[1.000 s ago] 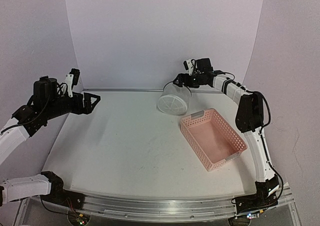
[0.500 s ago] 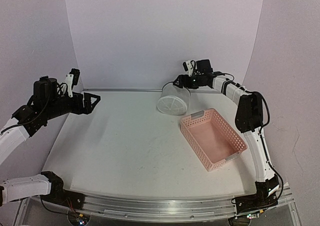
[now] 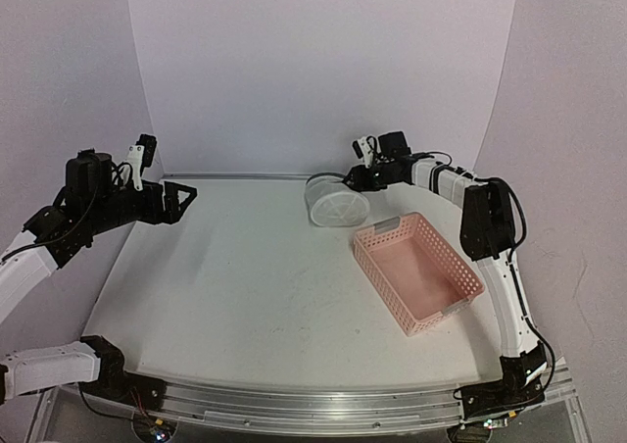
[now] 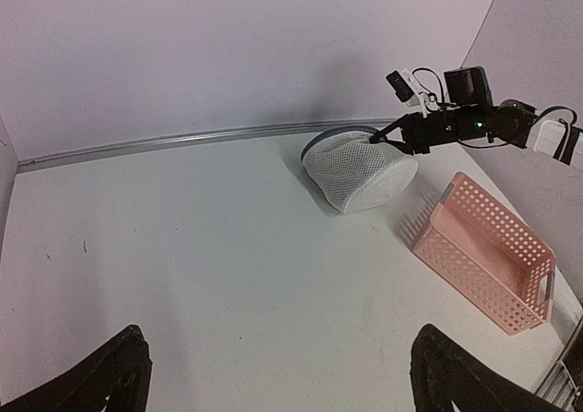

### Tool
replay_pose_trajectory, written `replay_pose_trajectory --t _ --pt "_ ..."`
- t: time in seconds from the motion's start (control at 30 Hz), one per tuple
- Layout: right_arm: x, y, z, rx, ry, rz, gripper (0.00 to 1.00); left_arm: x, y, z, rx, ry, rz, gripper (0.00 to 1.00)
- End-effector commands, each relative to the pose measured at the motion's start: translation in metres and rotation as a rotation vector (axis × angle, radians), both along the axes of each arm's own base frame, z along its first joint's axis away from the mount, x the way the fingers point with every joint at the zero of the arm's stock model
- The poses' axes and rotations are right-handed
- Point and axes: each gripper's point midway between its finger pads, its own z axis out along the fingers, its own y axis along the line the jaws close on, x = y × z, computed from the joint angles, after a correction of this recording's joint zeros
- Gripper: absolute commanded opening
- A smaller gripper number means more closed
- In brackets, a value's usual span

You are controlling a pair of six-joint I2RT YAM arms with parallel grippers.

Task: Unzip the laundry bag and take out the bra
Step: Set the laundry bag at the center of the board.

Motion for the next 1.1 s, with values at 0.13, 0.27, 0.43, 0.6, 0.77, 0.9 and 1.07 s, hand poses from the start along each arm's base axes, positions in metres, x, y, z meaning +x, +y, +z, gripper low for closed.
replay_pose_trajectory --t 0.13,0.27,0.43,0.6,0.77,0.9,1.07 --pt "-0.023 0.023 0.036 -0.069 -0.092 0.036 0.04 0.000 -0.001 0.010 -0.006 -0.038 -0.007 1.00" --pt "-0.030 0.030 0.052 -0.093 -0.136 0.046 0.00 -0.001 -0.001 0.011 -0.009 -0.039 -0.009 1.00" --pt "-0.046 0.043 0.084 -0.143 -0.235 0.076 0.00 -0.002 -0.001 0.012 -0.011 -0.044 -0.008 1.00" --pt "-0.069 0.057 0.110 -0.240 -0.346 0.096 0.00 -0.002 0.000 0.013 -0.011 -0.045 -0.005 1.00" --pt "-0.098 0.073 0.124 -0.339 -0.449 0.142 0.00 -0.002 0.000 0.013 -0.013 -0.043 -0.003 1.00" --pt "-0.121 0.080 0.139 -0.431 -0.565 0.143 0.00 0.000 0.001 0.012 -0.027 -0.030 0.014 1.00" --pt "-0.161 0.096 0.134 -0.517 -0.687 0.196 0.00 0.000 -0.008 0.017 -0.100 0.012 -0.009 1.00"
